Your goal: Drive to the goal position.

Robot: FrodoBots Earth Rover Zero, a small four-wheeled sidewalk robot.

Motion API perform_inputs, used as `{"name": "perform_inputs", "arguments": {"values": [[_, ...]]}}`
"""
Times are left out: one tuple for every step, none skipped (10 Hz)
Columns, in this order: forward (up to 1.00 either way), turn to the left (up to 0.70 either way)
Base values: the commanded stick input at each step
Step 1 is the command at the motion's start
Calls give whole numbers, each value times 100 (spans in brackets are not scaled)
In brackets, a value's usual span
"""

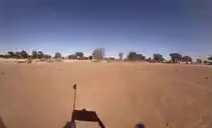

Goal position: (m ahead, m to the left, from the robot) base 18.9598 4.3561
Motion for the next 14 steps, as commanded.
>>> {"name": "perform_inputs", "arguments": {"values": [[50, 0], [50, 0], [50, 0], [50, 0], [50, 0], [50, 0], [50, 0], [50, 0], [50, 0], [50, 0], [50, 0], [50, 0], [50, 0], [50, 0]]}}
